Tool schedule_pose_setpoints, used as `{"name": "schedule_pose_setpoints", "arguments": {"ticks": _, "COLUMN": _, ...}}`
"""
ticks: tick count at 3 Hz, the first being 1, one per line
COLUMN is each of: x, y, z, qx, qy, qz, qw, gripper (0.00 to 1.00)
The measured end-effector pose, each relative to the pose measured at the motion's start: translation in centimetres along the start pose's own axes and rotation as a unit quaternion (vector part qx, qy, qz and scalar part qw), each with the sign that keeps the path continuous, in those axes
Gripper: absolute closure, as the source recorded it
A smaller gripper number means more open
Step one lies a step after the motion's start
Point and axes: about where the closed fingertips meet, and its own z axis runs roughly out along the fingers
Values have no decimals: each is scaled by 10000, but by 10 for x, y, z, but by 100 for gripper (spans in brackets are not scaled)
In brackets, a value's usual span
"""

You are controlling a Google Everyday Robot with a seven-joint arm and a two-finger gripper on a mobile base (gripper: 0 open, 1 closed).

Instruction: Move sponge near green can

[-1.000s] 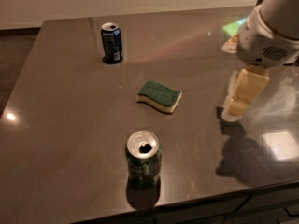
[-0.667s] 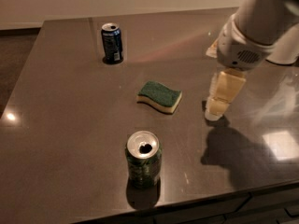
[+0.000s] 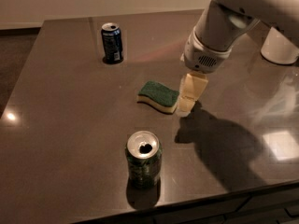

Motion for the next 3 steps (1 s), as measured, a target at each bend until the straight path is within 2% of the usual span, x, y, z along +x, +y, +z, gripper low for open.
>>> {"name": "schedule_pose_setpoints", "arguments": {"ticks": 1, "x": -17, "y": 4, "z": 31, "qx": -205, "qy": -19, "qz": 23, "qw": 9998, "gripper": 0}}
{"name": "schedule_pose_setpoints", "arguments": {"ticks": 2, "x": -26, "y": 9, "z": 48, "qx": -322, "qy": -28, "qz": 35, "qw": 9995, "gripper": 0}}
{"name": "schedule_pose_setpoints", "arguments": {"ticks": 3, "x": -32, "y": 10, "z": 60, "qx": -420, "qy": 0, "qz": 12, "qw": 9991, "gripper": 7}}
